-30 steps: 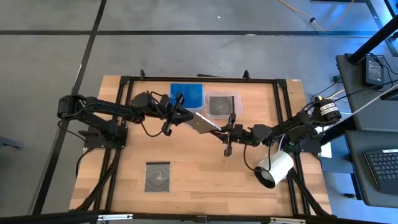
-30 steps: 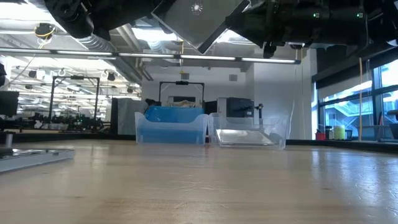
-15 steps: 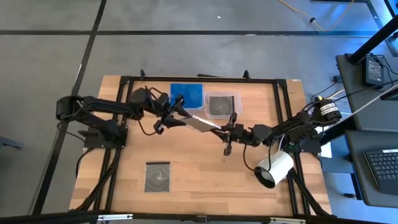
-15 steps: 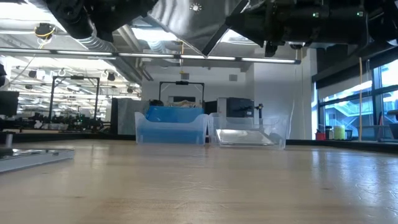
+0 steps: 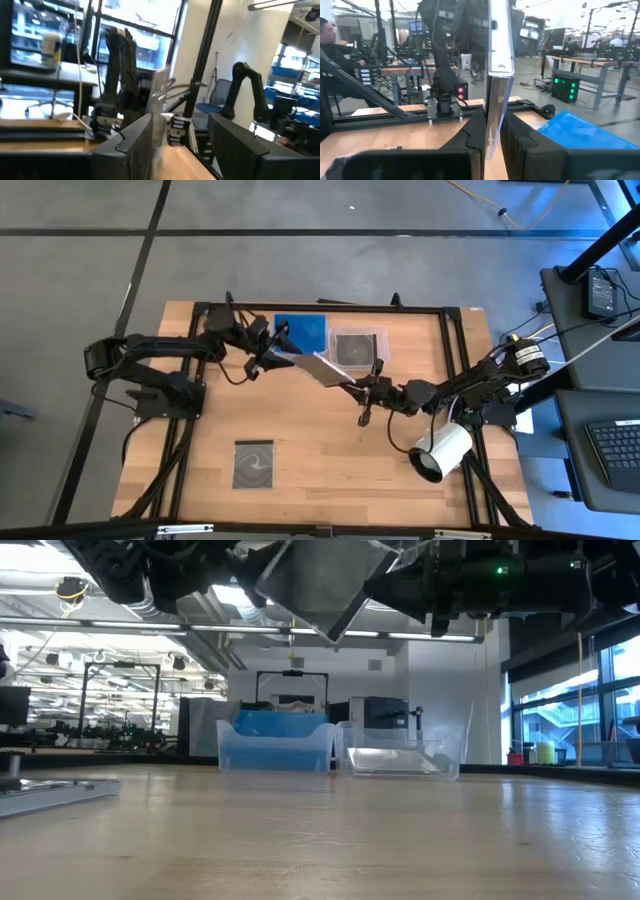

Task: Pick & place jewel cases by type
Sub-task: Put the right black CD case into the transparent bin

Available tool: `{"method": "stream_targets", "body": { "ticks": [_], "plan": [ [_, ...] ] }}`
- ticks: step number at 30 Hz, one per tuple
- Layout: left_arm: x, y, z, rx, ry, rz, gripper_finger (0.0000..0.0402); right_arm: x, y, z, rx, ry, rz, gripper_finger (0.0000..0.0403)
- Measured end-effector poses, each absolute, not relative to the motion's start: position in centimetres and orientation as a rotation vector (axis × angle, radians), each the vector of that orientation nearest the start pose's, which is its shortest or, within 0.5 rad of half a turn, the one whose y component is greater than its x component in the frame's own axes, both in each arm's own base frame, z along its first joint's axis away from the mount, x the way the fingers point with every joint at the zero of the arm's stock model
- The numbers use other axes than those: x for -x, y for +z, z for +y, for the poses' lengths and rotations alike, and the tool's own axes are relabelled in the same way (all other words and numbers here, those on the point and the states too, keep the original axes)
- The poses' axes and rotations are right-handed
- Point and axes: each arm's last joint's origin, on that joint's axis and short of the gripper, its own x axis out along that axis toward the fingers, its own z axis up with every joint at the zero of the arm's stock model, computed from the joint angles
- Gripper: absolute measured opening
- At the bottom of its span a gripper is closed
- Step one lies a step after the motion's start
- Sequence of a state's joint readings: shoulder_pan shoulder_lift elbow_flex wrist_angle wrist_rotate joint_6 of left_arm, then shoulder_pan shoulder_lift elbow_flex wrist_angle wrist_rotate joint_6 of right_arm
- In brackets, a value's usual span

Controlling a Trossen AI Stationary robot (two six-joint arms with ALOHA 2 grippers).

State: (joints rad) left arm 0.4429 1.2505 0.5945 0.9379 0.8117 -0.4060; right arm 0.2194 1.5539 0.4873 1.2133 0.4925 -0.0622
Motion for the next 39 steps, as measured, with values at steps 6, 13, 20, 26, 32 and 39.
{"method": "stream_targets", "body": {
  "ticks": [6,13,20,26,32,39],
  "plan": [
    [-22.3,27.8,10.2,0.239,-0.314,-0.095,0.0185,-27.4,19.5,4.5,0.034,-0.344,-0.116,0.0041],
    [-21.0,26.8,10.4,0.243,-0.155,0.055,0.0188,-26.5,20.9,3.9,0.059,-0.361,-0.107,0.0041],
    [-21.2,26.1,8.9,0.231,-0.159,0.142,0.0188,-23.8,22.2,1.3,0.046,-0.44,-0.015,0.0041],
    [-21.9,26.1,7.2,0.211,-0.237,0.151,0.0187,-21.0,23.3,-1.1,0.039,-0.41,0.122,0.0041],
    [-22.5,26.0,5.6,0.203,-0.22,0.17,0.0185,-17.9,24.2,-3.3,0.003,-0.325,0.194,0.0041],
    [-22.9,25.8,3.7,0.184,-0.254,0.188,0.0185,-15.8,23.9,-5.9,-0.06,-0.292,0.272,0.0041]
  ]
}}
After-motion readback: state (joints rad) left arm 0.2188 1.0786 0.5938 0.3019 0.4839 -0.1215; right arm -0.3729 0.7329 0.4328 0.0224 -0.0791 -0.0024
